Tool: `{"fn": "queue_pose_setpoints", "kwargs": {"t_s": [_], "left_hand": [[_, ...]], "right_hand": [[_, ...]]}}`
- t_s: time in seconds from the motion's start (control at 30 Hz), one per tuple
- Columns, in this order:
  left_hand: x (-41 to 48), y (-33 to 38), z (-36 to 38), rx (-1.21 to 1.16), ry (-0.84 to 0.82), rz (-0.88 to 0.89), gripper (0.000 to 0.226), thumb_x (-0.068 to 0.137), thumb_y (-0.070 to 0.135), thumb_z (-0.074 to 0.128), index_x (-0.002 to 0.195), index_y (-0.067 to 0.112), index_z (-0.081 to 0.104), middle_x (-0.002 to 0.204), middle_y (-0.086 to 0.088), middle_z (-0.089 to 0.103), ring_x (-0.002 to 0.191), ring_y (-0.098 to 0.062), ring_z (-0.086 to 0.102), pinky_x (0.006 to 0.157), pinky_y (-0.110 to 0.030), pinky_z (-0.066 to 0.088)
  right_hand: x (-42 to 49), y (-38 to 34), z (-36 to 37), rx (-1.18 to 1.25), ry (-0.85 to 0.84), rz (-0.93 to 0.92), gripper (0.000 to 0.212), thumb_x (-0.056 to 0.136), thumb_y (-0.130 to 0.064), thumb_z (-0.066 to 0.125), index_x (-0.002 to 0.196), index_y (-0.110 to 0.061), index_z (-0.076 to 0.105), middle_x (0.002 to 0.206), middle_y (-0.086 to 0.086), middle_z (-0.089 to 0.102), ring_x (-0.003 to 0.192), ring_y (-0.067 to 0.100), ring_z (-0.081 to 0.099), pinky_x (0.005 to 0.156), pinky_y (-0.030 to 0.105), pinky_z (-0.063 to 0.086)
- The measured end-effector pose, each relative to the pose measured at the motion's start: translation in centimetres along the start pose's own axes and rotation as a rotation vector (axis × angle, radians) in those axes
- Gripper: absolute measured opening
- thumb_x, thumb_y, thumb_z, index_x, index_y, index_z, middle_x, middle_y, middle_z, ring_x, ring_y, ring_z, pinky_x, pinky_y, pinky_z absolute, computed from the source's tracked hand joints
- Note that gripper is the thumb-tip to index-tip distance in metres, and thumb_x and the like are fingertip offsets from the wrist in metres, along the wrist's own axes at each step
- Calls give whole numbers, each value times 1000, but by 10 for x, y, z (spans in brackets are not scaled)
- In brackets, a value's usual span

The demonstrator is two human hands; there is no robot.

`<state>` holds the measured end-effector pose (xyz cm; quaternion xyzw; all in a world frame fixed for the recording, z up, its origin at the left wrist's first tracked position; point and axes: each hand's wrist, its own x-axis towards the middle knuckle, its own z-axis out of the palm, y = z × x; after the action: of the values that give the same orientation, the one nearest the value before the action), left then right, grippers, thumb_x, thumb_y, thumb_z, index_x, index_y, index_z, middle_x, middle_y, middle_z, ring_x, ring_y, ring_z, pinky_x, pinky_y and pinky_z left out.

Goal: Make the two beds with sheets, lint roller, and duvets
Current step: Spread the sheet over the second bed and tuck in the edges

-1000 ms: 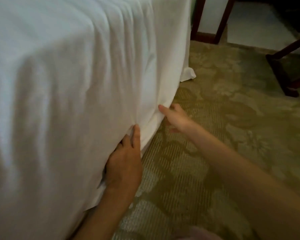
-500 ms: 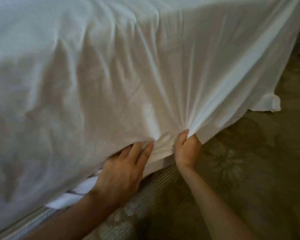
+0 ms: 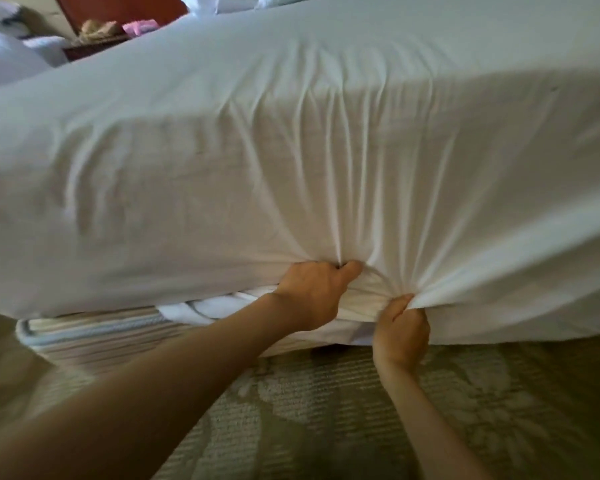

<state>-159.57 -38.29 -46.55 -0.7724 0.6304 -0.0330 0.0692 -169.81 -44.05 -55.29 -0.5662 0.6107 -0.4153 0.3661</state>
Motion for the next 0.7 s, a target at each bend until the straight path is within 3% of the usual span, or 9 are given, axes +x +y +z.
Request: {"fn": "queue_pose_setpoints", "kwargs": {"t_s": [0.2,0.33,0.4,0.47,0.53,0.6,0.7], "left_hand": [[-13,-4,-5,-144,-32,32,39,100,25,37,137,18,27,114,-12,60,101,-34,58,77,-38,44],[-56,-12,-10,-452,-84,78,45,95,22,48,138,17,33,124,-9,50,109,-27,52,87,-37,43],[-87,-25,-3,-385,94,96,43,93,20,51,134,19,41,122,-4,49,104,-23,52,84,-37,44],[-117,-46,11,-165,268,44,43,84,21,58,126,19,50,120,-6,51,101,-25,53,81,-38,46],[-140,-70,28,-131,277,-68,55,73,27,64,125,20,49,123,-6,51,105,-27,54,83,-40,49],[-150,-88,40,-216,174,-82,73,67,32,66,135,22,41,130,-4,48,117,-26,50,96,-42,47],[-148,-100,44,-418,201,-54,69,74,45,55,139,23,44,135,0,47,124,-19,43,104,-42,41]], "right_hand": [[-2,-14,-13,9,-87,83,40,103,-22,32,101,8,57,102,28,62,93,39,59,69,29,34],[-1,-26,-23,-69,-178,162,43,103,-26,28,109,7,55,113,28,59,103,41,55,79,34,39],[0,-26,-30,-109,-221,212,39,101,-28,31,106,3,55,111,26,58,99,38,56,85,38,44],[0,-30,-40,-92,-256,281,29,99,-26,41,108,-3,54,107,20,58,91,34,56,84,41,48],[-5,-38,-48,16,-337,399,27,94,-26,54,114,-8,52,103,13,58,85,27,57,78,40,51],[-14,-52,-52,73,-482,520,29,89,-33,61,108,-13,51,95,10,60,78,24,58,66,36,51],[-30,-65,-39,50,-662,558,28,89,-41,59,95,-14,56,89,10,66,75,23,60,65,34,49]]}}
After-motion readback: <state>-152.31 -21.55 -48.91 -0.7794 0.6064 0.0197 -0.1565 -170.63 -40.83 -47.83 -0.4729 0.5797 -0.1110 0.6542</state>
